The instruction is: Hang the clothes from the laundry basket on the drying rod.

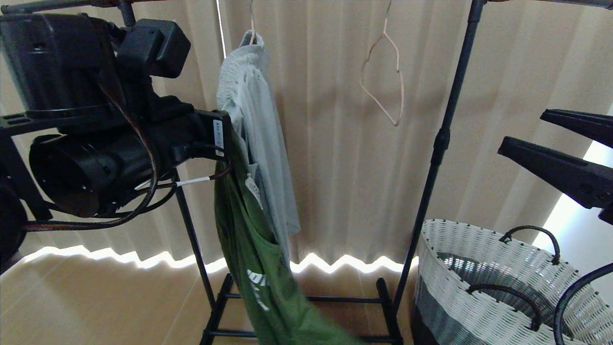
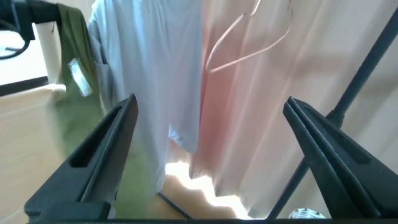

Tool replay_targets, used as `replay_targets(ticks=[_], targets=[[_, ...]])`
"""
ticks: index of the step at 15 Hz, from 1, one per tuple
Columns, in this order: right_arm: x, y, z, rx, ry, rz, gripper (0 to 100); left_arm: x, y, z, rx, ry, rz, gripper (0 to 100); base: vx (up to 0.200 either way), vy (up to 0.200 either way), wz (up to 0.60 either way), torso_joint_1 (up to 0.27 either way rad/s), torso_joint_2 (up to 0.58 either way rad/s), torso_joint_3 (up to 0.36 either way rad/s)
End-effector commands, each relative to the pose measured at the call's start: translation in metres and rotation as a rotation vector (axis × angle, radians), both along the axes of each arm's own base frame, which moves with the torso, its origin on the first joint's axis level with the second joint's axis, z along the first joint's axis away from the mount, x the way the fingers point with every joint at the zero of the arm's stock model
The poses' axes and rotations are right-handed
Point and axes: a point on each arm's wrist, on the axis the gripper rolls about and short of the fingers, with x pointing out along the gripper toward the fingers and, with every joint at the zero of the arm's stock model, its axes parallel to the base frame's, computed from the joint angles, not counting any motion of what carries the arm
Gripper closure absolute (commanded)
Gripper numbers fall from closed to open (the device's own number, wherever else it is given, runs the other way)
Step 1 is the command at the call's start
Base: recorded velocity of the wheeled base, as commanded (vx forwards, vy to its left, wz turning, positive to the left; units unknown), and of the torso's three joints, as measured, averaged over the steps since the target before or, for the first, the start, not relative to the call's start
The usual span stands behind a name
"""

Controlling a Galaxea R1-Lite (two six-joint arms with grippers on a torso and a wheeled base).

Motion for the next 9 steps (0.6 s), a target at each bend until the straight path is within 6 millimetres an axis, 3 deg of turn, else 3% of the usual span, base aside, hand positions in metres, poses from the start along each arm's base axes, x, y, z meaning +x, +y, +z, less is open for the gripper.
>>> replay_targets(ticks=[1, 3, 6, 9], targets=[[-0.001, -0.001, -0.002, -0.004, 0.003, -0.001, 0, 0.001, 0.001, -0.003, 0.004, 0.008, 0.005, 100, 0.000, 0.000, 0.00, 0.000, 0.00, 0.000], [-0.001, -0.003, -0.009, -0.020, 0.026, -0.024, 0, -0.008, 0.007, -0.010, 0.022, 0.026, 0.006, 100, 0.000, 0.000, 0.00, 0.000, 0.00, 0.000], [0.003, -0.021, -0.029, -0.097, 0.063, -0.157, 0, -0.038, 0.040, -0.019, 0.049, 0.034, 0.048, 100, 0.000, 0.000, 0.00, 0.000, 0.00, 0.000], [0.004, -0.040, -0.053, -0.237, 0.051, -0.283, 0, -0.066, 0.084, -0.043, 0.059, 0.074, 0.129, 100, 0.000, 0.000, 0.00, 0.000, 0.00, 0.000]])
